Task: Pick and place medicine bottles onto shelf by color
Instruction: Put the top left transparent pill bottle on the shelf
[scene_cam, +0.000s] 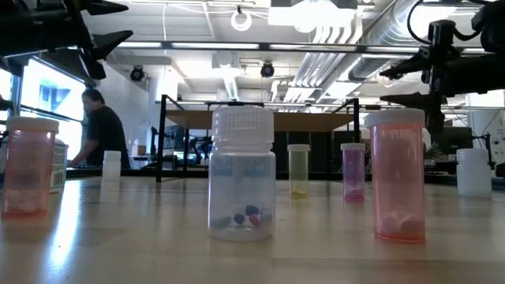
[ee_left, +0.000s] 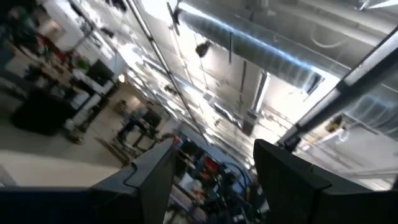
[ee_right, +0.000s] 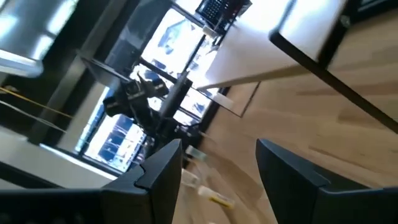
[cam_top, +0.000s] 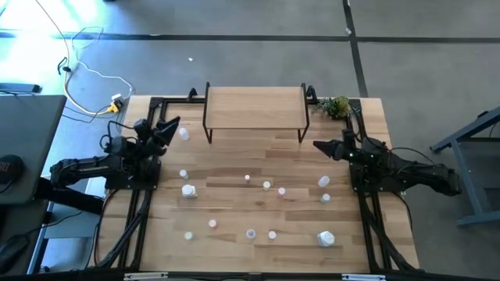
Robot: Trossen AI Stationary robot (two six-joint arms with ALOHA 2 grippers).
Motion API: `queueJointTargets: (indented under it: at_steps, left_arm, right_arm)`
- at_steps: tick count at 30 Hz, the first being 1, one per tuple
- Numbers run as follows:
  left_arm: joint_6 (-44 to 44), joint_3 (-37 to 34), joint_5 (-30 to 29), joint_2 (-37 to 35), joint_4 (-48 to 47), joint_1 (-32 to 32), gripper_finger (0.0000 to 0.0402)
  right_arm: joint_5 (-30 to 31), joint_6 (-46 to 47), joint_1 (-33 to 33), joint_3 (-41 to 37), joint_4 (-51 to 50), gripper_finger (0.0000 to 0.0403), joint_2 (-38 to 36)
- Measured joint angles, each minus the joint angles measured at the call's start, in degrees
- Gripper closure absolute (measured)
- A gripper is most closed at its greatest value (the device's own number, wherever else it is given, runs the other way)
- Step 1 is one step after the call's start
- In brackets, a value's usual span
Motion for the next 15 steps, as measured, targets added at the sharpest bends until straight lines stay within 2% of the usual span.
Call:
queueJointTargets:
  at_steps: [6,10,15]
  left_arm:
    - [12.8,7.6,-0.4,0.9,-3.6,0.0,0.0195]
    - [20.1,15.9,-1.7,4.4,-16.8,0.0,0.0195]
    - [22.6,27.5,-5.5,11.2,-35.4,0.0,0.0195]
  right_arm:
    - [3.2,-0.7,0.0,2.3,0.4,0.0206,0.0]
    - [5.5,-4.1,0.0,5.2,0.3,0.0206,0.0]
    - [7.1,-10.2,0.0,10.8,0.4,0.0206,0.0]
